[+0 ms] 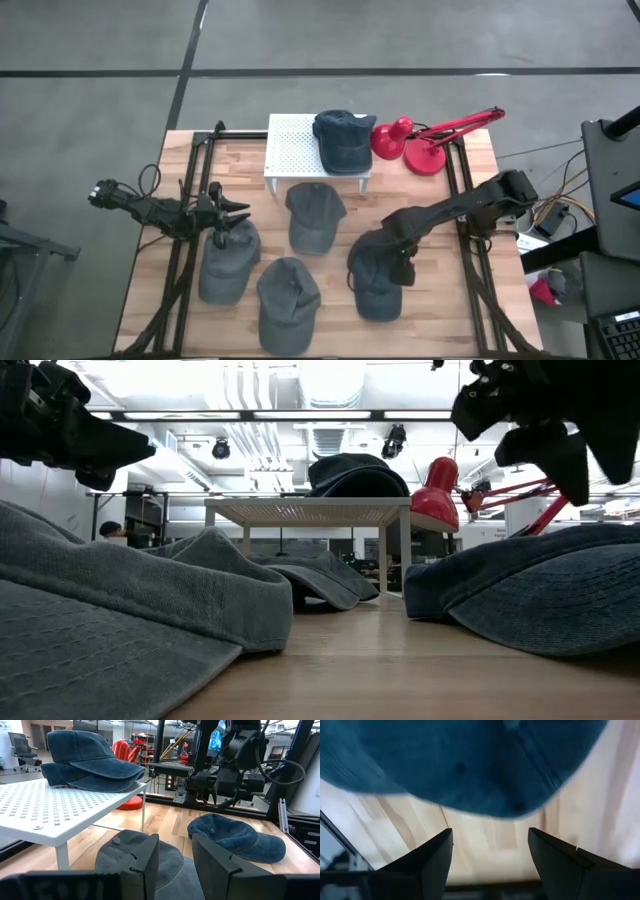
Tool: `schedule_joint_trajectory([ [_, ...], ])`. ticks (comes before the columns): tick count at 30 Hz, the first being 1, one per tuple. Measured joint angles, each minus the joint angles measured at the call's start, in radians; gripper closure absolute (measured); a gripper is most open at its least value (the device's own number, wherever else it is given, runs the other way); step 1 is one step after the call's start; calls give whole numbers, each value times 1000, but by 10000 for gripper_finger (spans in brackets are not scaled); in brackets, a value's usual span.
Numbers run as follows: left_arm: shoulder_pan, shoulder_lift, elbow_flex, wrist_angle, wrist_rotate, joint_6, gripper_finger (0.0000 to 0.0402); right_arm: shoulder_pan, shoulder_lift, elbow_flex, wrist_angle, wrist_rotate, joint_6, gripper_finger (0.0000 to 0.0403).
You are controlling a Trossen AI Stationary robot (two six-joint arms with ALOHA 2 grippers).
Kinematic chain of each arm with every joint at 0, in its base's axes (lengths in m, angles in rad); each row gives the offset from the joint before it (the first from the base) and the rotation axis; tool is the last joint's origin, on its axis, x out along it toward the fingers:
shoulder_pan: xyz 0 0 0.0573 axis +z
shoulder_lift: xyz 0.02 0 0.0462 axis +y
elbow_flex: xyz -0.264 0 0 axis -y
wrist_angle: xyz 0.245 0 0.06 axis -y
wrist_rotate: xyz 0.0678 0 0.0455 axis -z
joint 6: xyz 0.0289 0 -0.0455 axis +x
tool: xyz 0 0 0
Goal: Pick & Place hat
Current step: Stack the dark blue cap on the stacked dark blue caps on the shelf
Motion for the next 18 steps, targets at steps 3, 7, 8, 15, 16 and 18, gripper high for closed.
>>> schedule_joint_trajectory([
  [3, 0, 0, 0, 0, 0, -1, 280, -9, -64, -53, 57, 4, 34, 144],
  [7, 0, 0, 0, 0, 0, -1, 280, -28, -147, -128, 96, 41, 93, 139],
  [8, 0, 0, 0, 0, 0, -2, 280, -33, -166, -148, 109, 48, 107, 138],
  [15, 0, 0, 0, 1, 0, -8, 280, -51, -277, -283, 274, 44, 180, 137],
  [16, 0, 0, 0, 1, 0, -13, 280, -51, -284, -298, 289, 44, 183, 137],
  [18, 0, 0, 0, 1, 0, -26, 280, -51, -289, -320, 307, 42, 184, 138],
])
